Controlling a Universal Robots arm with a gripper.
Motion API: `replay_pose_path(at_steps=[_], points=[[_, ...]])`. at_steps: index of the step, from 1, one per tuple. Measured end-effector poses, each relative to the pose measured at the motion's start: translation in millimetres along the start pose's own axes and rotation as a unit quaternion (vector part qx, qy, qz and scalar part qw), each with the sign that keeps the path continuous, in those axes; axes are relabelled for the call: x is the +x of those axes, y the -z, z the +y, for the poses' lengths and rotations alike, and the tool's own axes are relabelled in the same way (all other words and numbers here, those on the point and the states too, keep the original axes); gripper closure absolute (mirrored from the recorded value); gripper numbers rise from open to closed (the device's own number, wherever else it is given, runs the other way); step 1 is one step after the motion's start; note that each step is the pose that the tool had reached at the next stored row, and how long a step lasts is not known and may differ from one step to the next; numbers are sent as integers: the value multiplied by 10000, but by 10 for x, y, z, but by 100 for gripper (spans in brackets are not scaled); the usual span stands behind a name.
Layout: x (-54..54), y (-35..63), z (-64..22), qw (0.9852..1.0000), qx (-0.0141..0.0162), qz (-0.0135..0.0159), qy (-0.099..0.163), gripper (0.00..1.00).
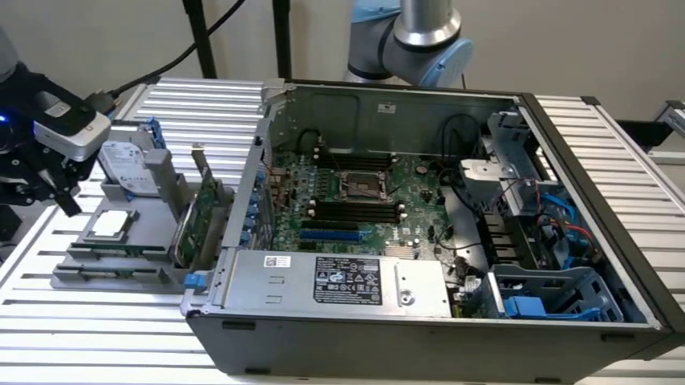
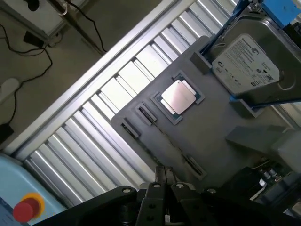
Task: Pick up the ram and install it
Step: 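Pick up the ram and move it above insertion slot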
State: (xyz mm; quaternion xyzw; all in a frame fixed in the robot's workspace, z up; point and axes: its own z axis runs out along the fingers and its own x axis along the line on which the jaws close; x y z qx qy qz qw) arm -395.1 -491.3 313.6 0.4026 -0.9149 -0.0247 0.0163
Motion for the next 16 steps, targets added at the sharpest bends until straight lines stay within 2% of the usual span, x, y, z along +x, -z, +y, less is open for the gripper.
replay_pose_path(at_steps=[4, 8, 12, 16], points=[[0, -23, -1, 9993, 11, 15, 363, 100], [0, -45, -3, 9974, 25, 28, 721, 100], [-1, -68, -4, 9941, 48, 32, 1087, 100], [-1, -88, -5, 9894, 77, 33, 1448, 100]])
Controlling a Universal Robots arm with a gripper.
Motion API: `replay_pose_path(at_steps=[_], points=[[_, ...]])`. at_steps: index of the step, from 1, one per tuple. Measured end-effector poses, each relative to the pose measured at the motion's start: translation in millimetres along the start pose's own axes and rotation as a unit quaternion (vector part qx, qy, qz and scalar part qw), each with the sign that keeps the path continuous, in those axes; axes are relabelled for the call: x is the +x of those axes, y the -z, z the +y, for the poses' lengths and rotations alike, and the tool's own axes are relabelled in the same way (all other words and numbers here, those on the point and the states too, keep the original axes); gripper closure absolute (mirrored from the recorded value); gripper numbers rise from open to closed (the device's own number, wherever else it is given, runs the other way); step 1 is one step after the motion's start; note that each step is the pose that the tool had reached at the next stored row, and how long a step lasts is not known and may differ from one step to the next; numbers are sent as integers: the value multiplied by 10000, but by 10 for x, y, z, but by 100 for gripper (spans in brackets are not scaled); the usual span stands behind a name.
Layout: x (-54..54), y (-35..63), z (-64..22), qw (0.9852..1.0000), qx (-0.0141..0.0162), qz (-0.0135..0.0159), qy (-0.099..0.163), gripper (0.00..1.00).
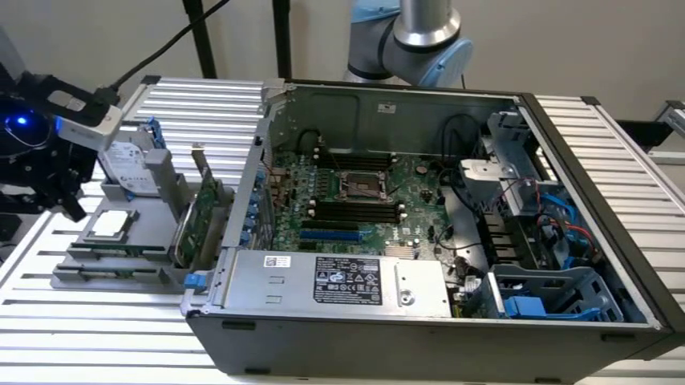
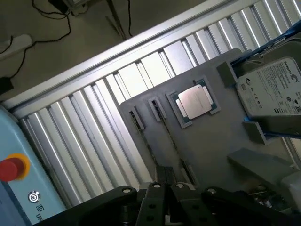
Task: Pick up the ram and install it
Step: 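Pick up the ram and move it above insertion slot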
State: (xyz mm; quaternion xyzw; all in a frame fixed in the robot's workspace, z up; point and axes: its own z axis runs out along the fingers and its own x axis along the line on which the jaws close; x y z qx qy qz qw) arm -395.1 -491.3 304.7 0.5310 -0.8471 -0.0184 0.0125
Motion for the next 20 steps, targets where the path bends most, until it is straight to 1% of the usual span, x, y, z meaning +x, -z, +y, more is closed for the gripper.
replay_pose_path(at_steps=[3, 5, 8, 10, 12, 15, 18, 20], points=[[0, -15, -1, 9996, 25, 0, 278, 100], [0, -25, -1, 9989, 42, 0, 461, 100], [0, -39, -2, 9974, 65, 1, 724, 100], [0, -49, -3, 9958, 80, 2, 910, 100], [0, -59, -3, 9940, 95, 3, 1089, 100], [0, -75, -3, 9906, 114, 6, 1364, 100], [0, -91, -4, 9865, 131, 8, 1634, 100], [0, -103, -5, 9834, 143, 10, 1811, 100]])
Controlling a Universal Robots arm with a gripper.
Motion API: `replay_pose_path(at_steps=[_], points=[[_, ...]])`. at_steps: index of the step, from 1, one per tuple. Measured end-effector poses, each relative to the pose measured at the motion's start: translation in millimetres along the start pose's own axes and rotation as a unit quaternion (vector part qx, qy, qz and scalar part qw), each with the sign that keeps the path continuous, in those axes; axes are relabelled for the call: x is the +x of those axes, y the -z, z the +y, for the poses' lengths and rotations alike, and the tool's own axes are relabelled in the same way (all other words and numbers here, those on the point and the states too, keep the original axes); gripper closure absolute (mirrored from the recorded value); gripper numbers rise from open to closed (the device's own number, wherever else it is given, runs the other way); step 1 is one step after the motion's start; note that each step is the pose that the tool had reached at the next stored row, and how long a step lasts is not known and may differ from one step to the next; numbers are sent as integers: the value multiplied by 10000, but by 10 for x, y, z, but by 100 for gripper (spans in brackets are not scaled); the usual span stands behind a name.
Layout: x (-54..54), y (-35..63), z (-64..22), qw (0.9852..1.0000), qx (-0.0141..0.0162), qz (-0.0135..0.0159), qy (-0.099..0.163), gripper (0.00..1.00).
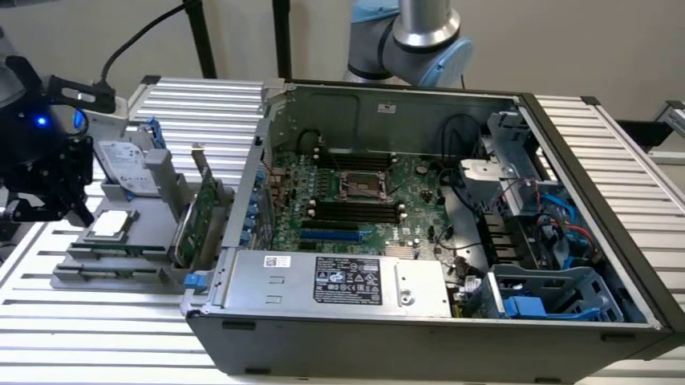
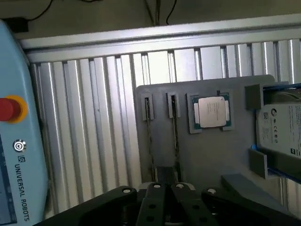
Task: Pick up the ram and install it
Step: 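Pick up the ram and move it above insertion slot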
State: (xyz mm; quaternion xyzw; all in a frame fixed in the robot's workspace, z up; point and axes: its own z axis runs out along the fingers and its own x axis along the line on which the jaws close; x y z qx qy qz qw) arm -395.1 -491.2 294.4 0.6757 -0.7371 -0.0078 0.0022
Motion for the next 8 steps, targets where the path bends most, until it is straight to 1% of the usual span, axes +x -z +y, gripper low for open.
replay_pose_path(at_steps=[2, 4, 6, 8], points=[[0, -22, -1, 9998, 14, 1, 180, 100], [1, -53, -1, 9994, 20, 3, 346, 100], [1, -89, -1, 9991, 21, 4, 432, 100], [1, -125, -2, 9990, 22, 4, 451, 100]])
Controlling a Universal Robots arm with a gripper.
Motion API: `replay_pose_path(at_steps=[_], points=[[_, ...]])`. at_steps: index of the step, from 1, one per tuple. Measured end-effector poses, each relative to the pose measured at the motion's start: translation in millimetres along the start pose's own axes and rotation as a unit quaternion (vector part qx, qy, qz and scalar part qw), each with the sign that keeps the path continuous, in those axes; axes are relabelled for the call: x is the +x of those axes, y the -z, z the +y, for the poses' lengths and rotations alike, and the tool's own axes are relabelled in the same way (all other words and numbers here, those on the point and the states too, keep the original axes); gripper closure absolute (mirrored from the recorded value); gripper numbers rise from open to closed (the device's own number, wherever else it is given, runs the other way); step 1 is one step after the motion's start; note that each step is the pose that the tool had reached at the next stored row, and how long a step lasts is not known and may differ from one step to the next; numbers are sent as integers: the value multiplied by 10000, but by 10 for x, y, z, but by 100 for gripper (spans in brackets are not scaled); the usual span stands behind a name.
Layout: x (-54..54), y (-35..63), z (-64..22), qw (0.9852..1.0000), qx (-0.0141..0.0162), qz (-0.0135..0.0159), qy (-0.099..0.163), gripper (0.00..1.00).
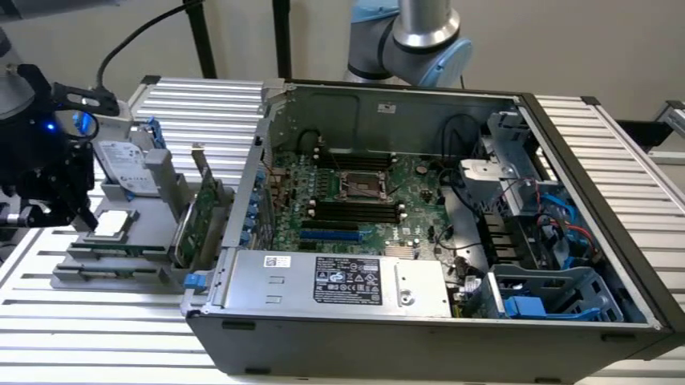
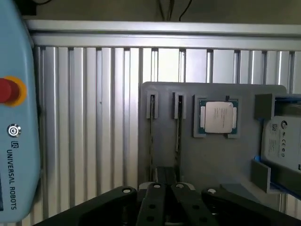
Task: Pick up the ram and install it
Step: 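Pick up the ram and move it above insertion slot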
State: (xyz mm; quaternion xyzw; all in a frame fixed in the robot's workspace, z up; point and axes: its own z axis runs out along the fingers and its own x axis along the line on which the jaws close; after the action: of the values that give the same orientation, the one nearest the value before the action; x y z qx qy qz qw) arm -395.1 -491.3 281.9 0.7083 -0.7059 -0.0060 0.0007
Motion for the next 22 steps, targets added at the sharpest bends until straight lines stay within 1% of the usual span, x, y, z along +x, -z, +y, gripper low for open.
replay_pose_path(at_steps=[2, 3, 10, 22], points=[[1, -36, 0, 10000, 1, 0, 1, 100], [2, -53, 0, 10000, 0, 0, 1, 0], [5, -147, 0, 10000, 0, 0, 1, 0], [7, -365, 1, 10000, 0, 0, 1, 0]])
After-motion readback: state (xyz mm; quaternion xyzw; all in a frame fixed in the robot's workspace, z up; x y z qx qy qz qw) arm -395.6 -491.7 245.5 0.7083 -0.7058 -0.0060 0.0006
